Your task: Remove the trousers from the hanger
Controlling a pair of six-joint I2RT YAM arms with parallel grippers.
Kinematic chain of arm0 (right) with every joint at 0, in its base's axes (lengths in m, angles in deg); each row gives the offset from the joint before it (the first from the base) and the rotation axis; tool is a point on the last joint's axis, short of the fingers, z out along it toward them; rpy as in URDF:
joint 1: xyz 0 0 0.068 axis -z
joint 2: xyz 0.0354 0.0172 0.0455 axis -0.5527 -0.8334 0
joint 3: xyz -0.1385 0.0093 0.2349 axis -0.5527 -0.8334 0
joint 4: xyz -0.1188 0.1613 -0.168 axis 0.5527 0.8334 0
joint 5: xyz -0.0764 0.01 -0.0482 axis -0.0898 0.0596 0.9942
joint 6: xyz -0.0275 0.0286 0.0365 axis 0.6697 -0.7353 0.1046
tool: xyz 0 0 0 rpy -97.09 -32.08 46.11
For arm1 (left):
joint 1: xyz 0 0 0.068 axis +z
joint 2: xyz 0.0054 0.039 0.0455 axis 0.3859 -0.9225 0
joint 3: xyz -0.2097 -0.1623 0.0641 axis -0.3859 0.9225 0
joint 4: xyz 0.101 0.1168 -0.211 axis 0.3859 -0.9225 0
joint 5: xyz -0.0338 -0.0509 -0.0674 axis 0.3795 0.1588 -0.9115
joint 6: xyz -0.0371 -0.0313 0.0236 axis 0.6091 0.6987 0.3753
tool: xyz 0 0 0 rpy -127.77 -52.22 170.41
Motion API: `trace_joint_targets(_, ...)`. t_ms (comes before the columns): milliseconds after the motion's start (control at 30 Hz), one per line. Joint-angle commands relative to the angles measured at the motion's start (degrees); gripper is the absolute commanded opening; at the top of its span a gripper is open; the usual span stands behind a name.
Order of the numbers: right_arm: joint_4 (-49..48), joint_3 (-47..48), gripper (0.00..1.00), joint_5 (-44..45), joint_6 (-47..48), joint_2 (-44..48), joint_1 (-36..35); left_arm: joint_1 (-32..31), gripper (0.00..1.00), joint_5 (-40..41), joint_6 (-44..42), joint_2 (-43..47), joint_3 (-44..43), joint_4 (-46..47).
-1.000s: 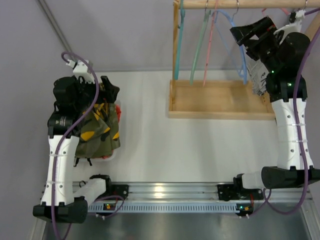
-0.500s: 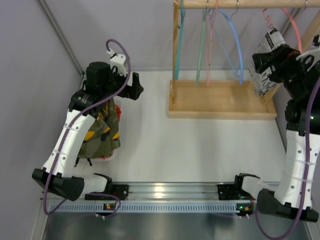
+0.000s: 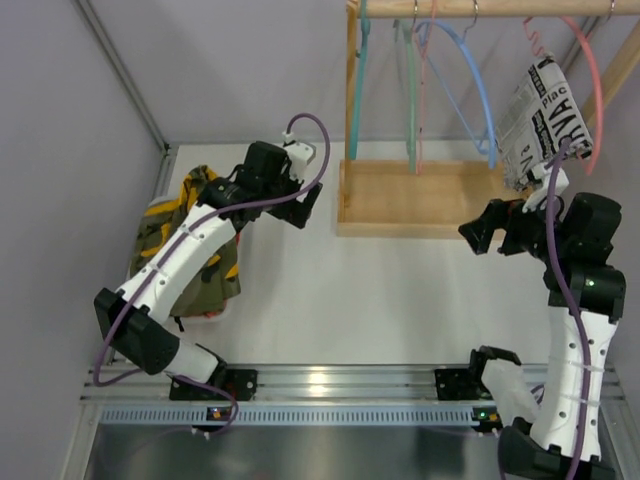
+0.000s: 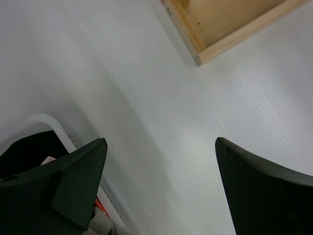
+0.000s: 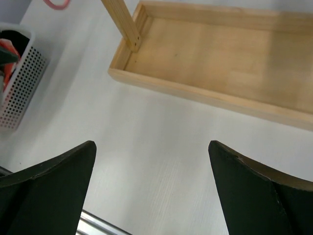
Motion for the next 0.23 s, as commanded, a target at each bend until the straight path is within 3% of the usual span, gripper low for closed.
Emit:
trace_joint_targets(0, 1.5, -2.5, 0.99, 1.2, 5.3, 2.0, -1.8, 0.0, 0.99, 1.6, 2.0, 2.8, 0.6, 0.4)
trace_joint_targets(100, 1.3, -3.4, 0.99, 3.7, 5.4, 2.0, -5.5, 0.3, 0.99, 4.8, 2.0, 3.7, 1.5, 0.9)
trace_joint_targets(200, 1.4, -2.4, 0.99, 5.3, 4.6, 1.8, -9.5, 2.4, 0.99, 0.6, 2.4, 5.0, 1.4, 0.9)
